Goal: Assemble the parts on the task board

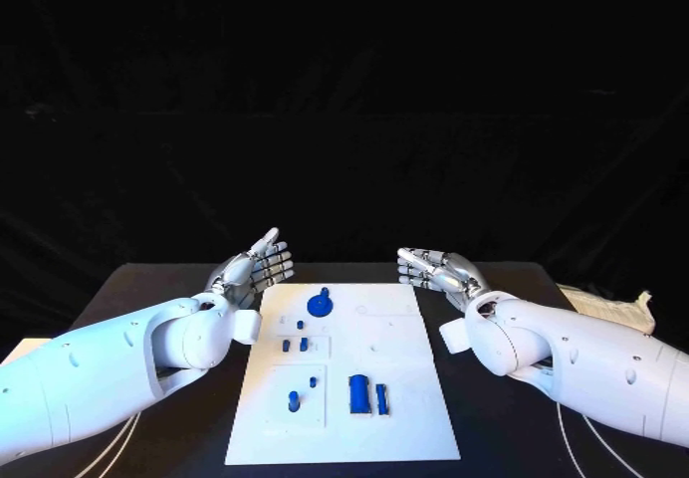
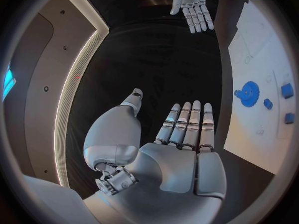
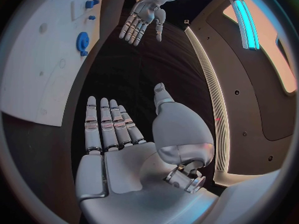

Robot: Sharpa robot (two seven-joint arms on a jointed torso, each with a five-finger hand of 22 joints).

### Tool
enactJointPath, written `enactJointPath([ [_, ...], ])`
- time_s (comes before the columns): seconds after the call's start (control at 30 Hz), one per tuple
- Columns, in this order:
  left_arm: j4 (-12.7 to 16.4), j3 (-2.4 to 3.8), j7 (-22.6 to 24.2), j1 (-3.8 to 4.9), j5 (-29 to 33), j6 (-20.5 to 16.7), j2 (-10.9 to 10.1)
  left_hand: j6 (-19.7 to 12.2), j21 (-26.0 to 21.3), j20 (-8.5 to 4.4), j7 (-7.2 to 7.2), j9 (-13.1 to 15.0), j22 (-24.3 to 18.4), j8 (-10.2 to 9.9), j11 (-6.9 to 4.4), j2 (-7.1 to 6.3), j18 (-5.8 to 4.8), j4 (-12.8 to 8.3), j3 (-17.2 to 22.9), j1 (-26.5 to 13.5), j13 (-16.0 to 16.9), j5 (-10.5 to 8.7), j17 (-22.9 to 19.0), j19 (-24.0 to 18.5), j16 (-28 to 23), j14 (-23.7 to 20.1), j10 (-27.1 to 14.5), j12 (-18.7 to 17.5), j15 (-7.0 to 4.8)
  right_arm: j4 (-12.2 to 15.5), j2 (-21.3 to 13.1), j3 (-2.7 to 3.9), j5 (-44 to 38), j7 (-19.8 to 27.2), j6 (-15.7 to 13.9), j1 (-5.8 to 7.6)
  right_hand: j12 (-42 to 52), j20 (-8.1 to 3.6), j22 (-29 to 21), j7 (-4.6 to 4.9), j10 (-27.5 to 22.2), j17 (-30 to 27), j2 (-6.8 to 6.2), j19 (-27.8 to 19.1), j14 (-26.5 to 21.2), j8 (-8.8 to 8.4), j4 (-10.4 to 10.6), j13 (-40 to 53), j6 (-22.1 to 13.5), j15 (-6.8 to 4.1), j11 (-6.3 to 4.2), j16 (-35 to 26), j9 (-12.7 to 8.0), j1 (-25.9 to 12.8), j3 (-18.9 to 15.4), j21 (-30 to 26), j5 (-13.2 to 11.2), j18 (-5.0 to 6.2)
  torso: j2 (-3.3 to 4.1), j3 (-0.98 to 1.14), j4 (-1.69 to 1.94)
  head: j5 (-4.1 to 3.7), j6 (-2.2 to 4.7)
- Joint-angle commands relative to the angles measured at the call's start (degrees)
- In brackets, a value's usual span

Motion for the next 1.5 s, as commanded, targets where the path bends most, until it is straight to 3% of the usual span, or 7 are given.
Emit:
enactJointPath([
  [0.03, 2.60, 0.33, 3.68, -0.63, -3.04, -9.52, 0.11, -10.60, -0.66, -3.00, -2.07, -0.49, -5.60, -0.72, -2.03, 1.02, -2.14, -0.55, -2.78, -14.89, -0.49, -0.60, -5.26, -8.37, -3.53, -9.66, -10.85, -2.63, -5.29, 3.11, 0.07, -1.51, 9.20, 7.09, -9.35, 1.27, -0.61, -2.61, -1.19, -2.24, -11.93, -2.75, -0.69, -11.20, -11.81, -0.73, -0.78, -2.12, -10.37, -2.13, -4.57, -0.79, -5.35, -16.76, 0.53, -3.66, -1.10, -2.12, -1.02, 1.33, -0.14, 1.07, 1.58],
  [0.13, 5.05, 0.67, 5.31, -1.31, -4.48, -14.84, 0.14, -13.06, -0.66, -3.70, -6.31, -0.49, -6.91, -0.72, -6.20, 1.02, -2.75, -0.55, -3.40, -18.39, -0.49, -0.60, -5.26, -10.35, -4.33, -11.94, -13.38, -2.63, -5.29, 5.46, 0.06, -3.01, 13.16, 9.79, -13.35, 2.31, -0.61, -3.22, -1.19, -2.76, -14.78, -3.41, -0.69, -13.90, -14.65, -0.73, -0.78, -6.45, -12.86, -2.13, -4.57, -0.79, -5.35, -20.77, 0.53, -3.66, -1.10, -2.47, -1.14, 1.49, -0.16, 1.25, 1.83],
  [0.17, 5.77, 0.77, 5.79, -1.52, -4.91, -16.40, 0.14, -13.82, -0.66, -3.90, -6.31, -0.49, -7.31, -0.72, -6.20, 1.02, -2.75, -0.55, -3.63, -19.46, -0.49, -0.60, -5.26, -10.97, -4.61, -12.63, -14.16, -2.63, -5.29, 6.10, 0.06, -3.42, 14.24, 10.51, -14.44, 2.59, -0.61, -3.41, -1.19, -6.84, -15.62, -3.60, -0.69, -14.69, -15.49, -0.73, -0.78, -6.45, -13.61, -2.13, -4.57, -0.79, -5.35, -21.96, 0.53, -3.66, -1.10, -2.75, -1.14, 1.49, -0.16, 1.25, 1.83],
  [0.3, 8.35, 1.12, 7.51, -2.23, -6.43, -21.99, 0.17, -16.86, -0.66, -4.76, -6.31, -0.49, -8.90, -0.72, -6.20, 1.02, -7.13, -0.55, -4.34, -23.68, -0.49, -0.60, -5.26, -13.34, -5.58, -15.38, -17.24, -2.63, -5.29, 8.14, 0.05, -4.74, 17.69, 12.86, -17.92, 3.50, -0.61, -7.96, -1.19, -6.84, -18.98, -4.37, -0.69, -17.79, -18.78, -0.73, -0.78, -6.45, -16.42, -2.13, -4.57, -0.79, -5.35, -26.64, 0.53, -3.66, -1.10, -2.75, -1.14, 1.49, -0.16, 1.25, 1.83],
  [0.33, 8.79, 1.18, 7.81, -2.36, -6.69, -22.94, 0.17, -17.48, -0.66, -4.93, -6.31, -0.49, -9.22, -0.72, -6.20, 1.02, -7.13, -0.55, -8.41, -24.54, -0.49, -0.60, -5.26, -13.82, -5.82, -15.93, -17.87, -2.63, -5.29, 8.42, 0.05, -4.91, 18.16, 13.17, -18.39, 3.62, -0.61, -7.96, -1.19, -6.84, -19.47, -8.40, -0.69, -18.22, -19.24, -0.73, -0.78, -6.45, -16.83, -2.13, -4.57, -0.79, -5.35, -27.31, 0.53, -3.66, -1.10, -7.05, -1.14, 1.49, -0.16, 1.25, 1.83],
  [0.4, 9.49, 1.27, 8.27, -2.55, -7.10, -24.46, 0.18, -18.48, -0.66, -9.13, -6.31, -0.49, -9.75, -0.72, -6.20, 1.02, -7.13, -0.55, -8.41, -25.96, -0.49, -0.60, -5.26, -14.62, -6.16, -16.84, -18.90, -2.63, -5.29, 8.76, 0.05, -5.13, 18.73, 13.56, -18.97, 3.78, -0.61, -7.96, -1.19, -6.84, -20.76, -8.40, -0.69, -19.41, -20.54, -0.73, -0.78, -6.45, -18.05, -2.13, -4.57, -0.79, -5.35, -29.18, 0.53, -3.66, -1.10, -7.05, -1.14, 1.49, -0.16, 1.25, 1.83],
  [1.5, 10.33, 1.39, 8.83, -2.79, -7.59, -26.28, 0.18, -32.39, -0.66, -9.13, -6.31, -0.49, -17.08, -0.72, -6.20, 1.02, -7.13, -0.55, -8.41, -40.28, -0.49, -0.60, -5.26, -25.63, -10.78, -29.51, -33.10, -2.63, -5.29, 8.83, 0.05, -5.18, 18.86, 13.65, -19.10, 3.81, -0.61, -7.96, -1.19, -6.84, -36.44, -8.40, -0.69, -34.25, -36.10, -0.73, -0.78, -6.45, -31.70, -2.13, -4.57, -0.79, -5.35, -51.25, 0.53, -3.66, -1.10, -7.05, -1.14, 1.49, -0.16, 1.25, 1.83],
])
